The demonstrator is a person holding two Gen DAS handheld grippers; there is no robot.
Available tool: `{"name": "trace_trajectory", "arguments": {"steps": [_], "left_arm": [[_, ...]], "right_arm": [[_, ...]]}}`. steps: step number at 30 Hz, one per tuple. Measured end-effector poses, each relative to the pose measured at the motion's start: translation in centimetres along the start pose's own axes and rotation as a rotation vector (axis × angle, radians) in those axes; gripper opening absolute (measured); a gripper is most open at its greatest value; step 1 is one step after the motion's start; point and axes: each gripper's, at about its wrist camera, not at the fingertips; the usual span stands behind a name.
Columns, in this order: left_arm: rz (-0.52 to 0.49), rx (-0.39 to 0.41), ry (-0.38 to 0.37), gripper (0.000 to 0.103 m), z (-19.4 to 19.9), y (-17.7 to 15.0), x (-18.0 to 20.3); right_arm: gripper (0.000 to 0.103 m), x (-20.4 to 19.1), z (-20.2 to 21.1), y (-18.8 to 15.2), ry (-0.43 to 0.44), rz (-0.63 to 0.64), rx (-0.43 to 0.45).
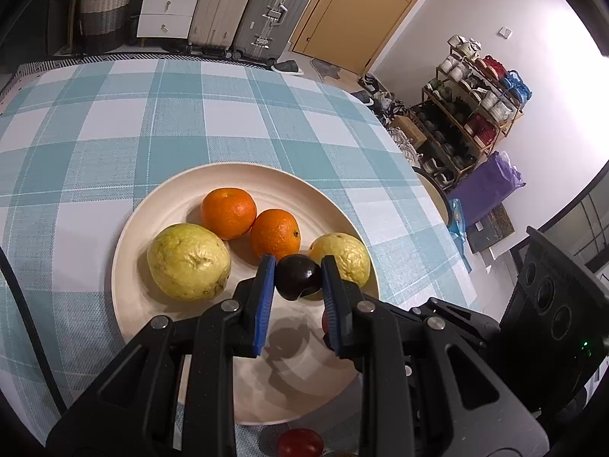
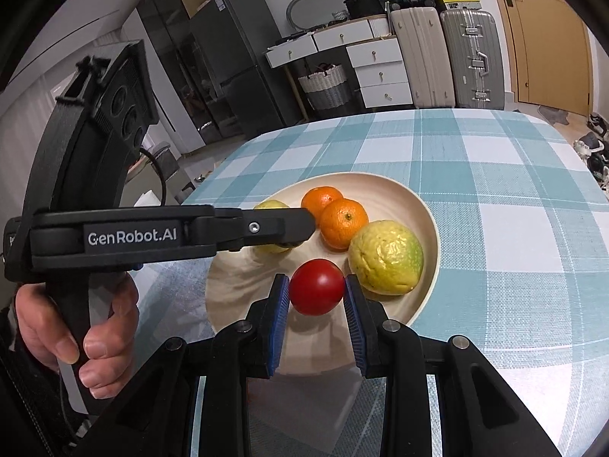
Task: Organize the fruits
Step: 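Carry the plum with the left tool while the right tool carries the tomato over the plate, then open both grippers to drop the plum and tomato onto the plate, then withdraw both tools and move the left tool toward the brown round fruit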
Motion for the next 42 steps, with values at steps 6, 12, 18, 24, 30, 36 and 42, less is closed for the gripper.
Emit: {"name": "trace_trajectory", "arguments": {"steps": [6,12,18,24,30,36,42], "left_arm": [[0.000,-0.008,0.001,0.021,-0.7,0.2,0.0],[0.001,0.012,0.005,0.022,-0.1,0.5,0.5],[-0.023,0.034,0.035,0.035,1.9,0.4,1.7],[-0.031,0.054,0.045,0.041,3.9,-0.1,2.7],[-0.038,0.079,0.055,0.046,5.9,-0.6,3.6],[-0.037,0.111,0.073,0.046,8.2,-1.3,3.9],[-0.035,0.129,0.093,0.046,10.2,-2.4,4.0]], "right_arm": [[0.030,0.3,-0.6,0.2,-0.014,-0.022,0.002],[0.045,-0.5,-0.1,0.3,-0.030,-0.015,0.029],[0.062,-2.0,2.1,-0.5,-0.039,0.050,0.103],[0.062,-2.0,3.4,-1.2,-0.046,0.021,0.107],[0.070,-2.0,4.7,-1.7,-0.053,0.009,0.128],[0.073,-2.3,6.4,-2.2,-0.063,0.009,0.162],[0.079,-2.8,7.8,-2.8,-0.065,0.012,0.184]]}}
Point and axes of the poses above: each gripper's, at about its wrist camera, not at the fingertips, and z roughly against the way its jaws point, x to its right, y to its top, and after that the axes turned 10 degrees about -z, right-handed
